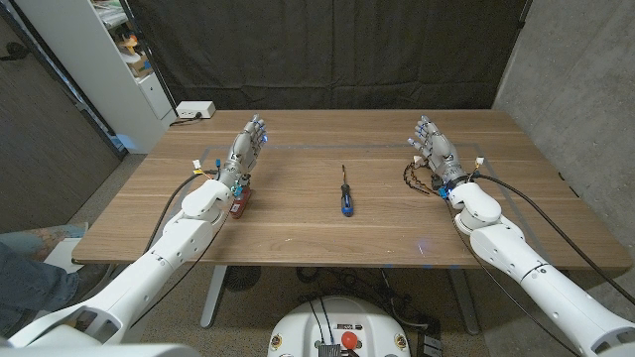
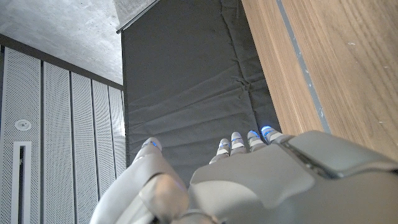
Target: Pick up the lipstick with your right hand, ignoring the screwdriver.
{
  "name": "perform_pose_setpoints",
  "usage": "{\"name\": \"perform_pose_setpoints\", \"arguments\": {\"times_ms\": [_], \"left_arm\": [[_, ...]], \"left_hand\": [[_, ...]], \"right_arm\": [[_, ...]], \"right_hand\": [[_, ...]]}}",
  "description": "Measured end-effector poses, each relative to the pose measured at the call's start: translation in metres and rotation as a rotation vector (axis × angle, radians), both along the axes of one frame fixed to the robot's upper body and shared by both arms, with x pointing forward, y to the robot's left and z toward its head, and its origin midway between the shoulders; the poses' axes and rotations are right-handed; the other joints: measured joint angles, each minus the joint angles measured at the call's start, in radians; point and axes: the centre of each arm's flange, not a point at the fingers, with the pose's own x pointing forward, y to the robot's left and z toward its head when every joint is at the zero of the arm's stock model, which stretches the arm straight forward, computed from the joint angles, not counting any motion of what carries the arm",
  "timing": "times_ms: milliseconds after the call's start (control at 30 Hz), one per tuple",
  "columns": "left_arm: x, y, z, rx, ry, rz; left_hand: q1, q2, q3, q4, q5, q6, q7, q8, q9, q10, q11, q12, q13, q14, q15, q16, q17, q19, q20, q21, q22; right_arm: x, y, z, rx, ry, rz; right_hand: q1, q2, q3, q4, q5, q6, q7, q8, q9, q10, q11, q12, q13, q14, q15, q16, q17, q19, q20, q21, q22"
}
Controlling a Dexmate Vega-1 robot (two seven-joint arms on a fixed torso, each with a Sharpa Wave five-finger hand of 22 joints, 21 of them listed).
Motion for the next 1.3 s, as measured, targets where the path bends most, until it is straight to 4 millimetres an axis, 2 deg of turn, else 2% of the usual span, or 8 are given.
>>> {"name": "perform_pose_setpoints", "arguments": {"times_ms": [367,700,1300], "left_arm": [[-0.002,-0.001,0.001,0.003,-0.003,-0.002],[-0.003,-0.002,0.0,0.005,-0.003,-0.003],[-0.005,0.001,0.002,0.012,-0.011,-0.007]], "left_hand": [[0.0,0.0,0.004,-0.004,0.0,0.0,0.0,0.0,0.0,0.004,0.004,0.0,-0.005,0.0,0.0,0.0,0.0,0.0,0.0,0.0,0.0],[0.005,0.005,0.004,-0.004,0.0,0.0,0.0,0.0,0.0,0.004,0.004,0.0,-0.005,0.0,0.0,0.0,0.0,0.001,0.008,0.0,0.0],[0.009,0.009,0.008,-0.008,0.0,0.0,0.0,0.0,0.0,0.004,0.004,0.0,-0.005,0.0,0.0,0.0,0.0,0.002,0.01,0.0,0.0]], "right_arm": [[-0.005,-0.002,0.003,-0.005,-0.013,-0.004],[-0.009,-0.002,0.006,-0.012,-0.025,-0.008],[-0.02,-0.006,0.008,-0.016,-0.044,-0.021]], "right_hand": [[0.0,0.0,-0.003,-0.003,0.0,0.0,0.0,0.0,0.0,0.0,0.0,0.0,-0.005,0.004,0.004,0.0,-0.003,0.0,0.0,0.0,0.0],[0.004,0.004,-0.003,-0.005,0.0,0.043,-0.004,0.01,0.0,0.011,-0.003,0.008,-0.014,0.012,0.006,0.0,-0.007,0.0,0.0,0.0,0.0],[0.006,0.007,-0.003,-0.011,0.0,0.043,-0.004,0.009,0.0,0.016,-0.005,0.008,-0.023,0.016,0.002,0.0,-0.012,0.004,0.004,0.0,0.0]]}}
